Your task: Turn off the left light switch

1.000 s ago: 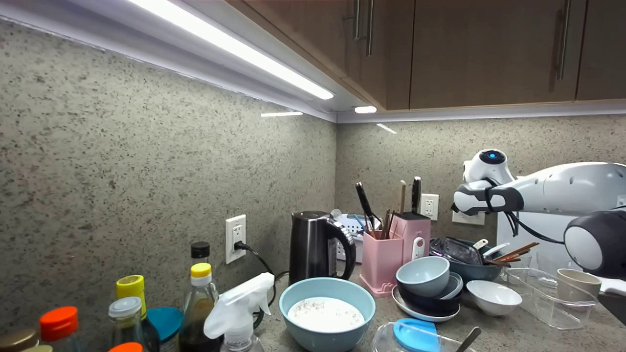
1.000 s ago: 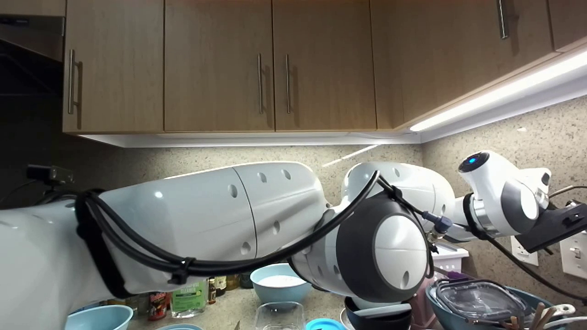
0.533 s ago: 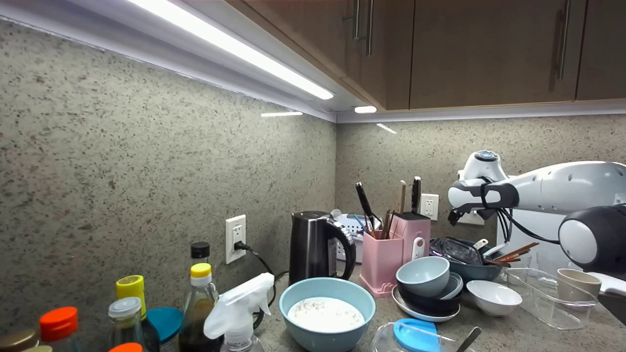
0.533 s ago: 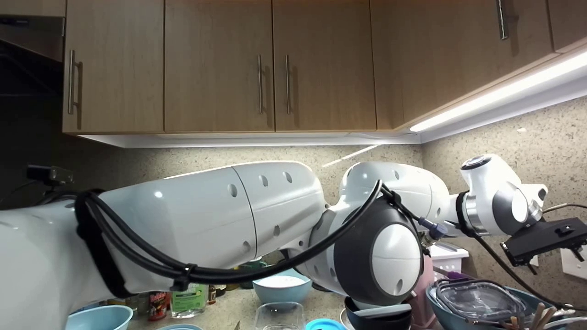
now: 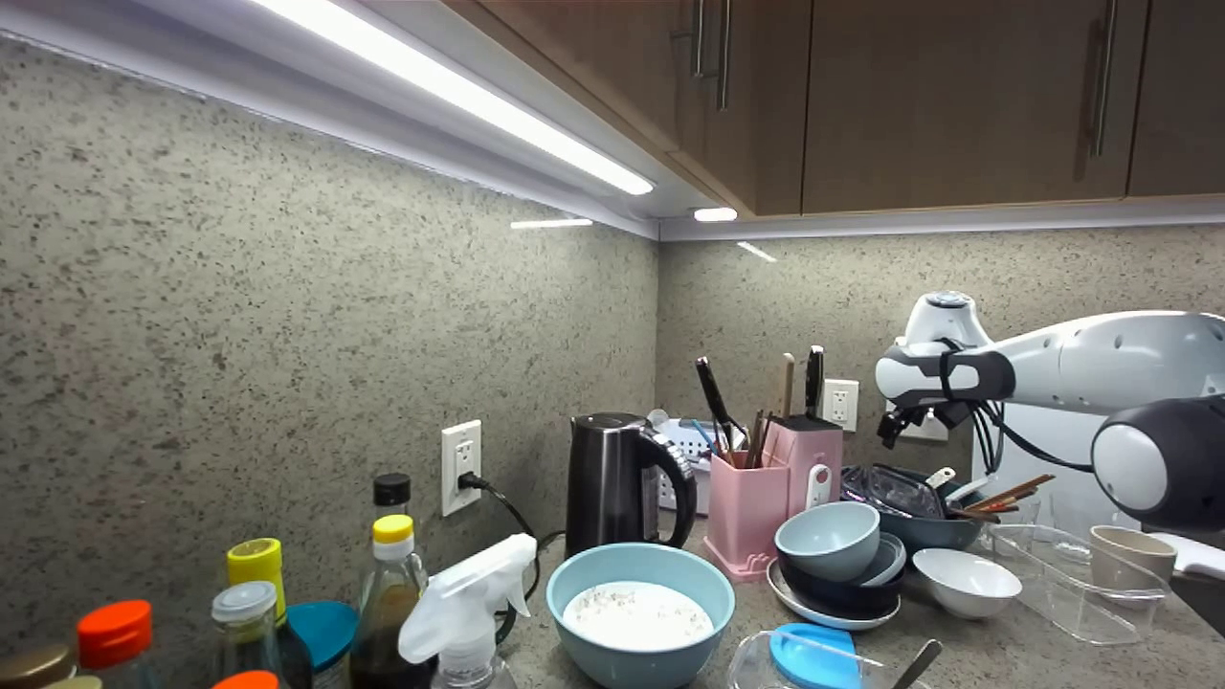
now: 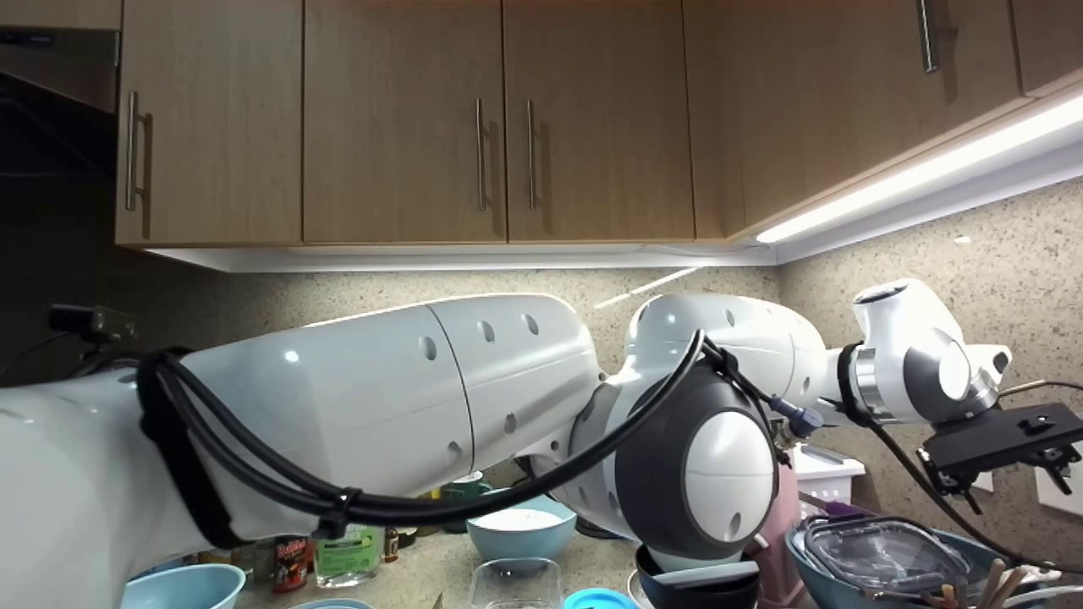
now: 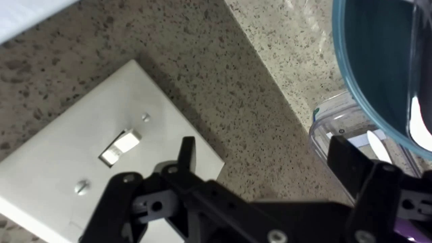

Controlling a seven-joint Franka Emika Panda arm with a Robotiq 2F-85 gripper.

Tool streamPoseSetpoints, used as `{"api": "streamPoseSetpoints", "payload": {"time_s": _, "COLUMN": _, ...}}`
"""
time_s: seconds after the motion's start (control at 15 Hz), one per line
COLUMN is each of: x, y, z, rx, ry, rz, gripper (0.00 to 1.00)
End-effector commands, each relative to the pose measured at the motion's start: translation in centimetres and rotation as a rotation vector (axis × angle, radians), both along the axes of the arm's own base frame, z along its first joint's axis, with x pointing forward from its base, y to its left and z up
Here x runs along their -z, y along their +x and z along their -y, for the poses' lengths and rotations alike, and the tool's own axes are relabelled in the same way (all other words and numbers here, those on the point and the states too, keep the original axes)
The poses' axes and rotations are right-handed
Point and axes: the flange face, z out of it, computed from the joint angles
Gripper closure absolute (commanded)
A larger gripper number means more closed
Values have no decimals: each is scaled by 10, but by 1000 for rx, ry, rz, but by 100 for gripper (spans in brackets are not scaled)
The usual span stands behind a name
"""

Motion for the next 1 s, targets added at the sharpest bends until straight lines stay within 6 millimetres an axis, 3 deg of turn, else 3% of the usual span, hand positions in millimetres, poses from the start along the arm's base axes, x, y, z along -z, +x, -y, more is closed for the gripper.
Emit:
{"api": "streamPoseSetpoints", "payload": {"time_s": 0.0, "x": -37, "y": 1, "z": -1, "rx": -32, "ry": 5, "rz": 66, "gripper": 0}}
{"api": "streamPoseSetpoints", "payload": {"time_s": 0.4, "x": -59, "y": -1, "z": 2, "rx": -70, "ry": -48, "rz": 82, "gripper": 0}}
{"api": "streamPoseSetpoints", "payload": {"time_s": 0.93, "x": -39, "y": 1, "z": 3, "rx": -36, "ry": -101, "rz": 70, "gripper": 0}}
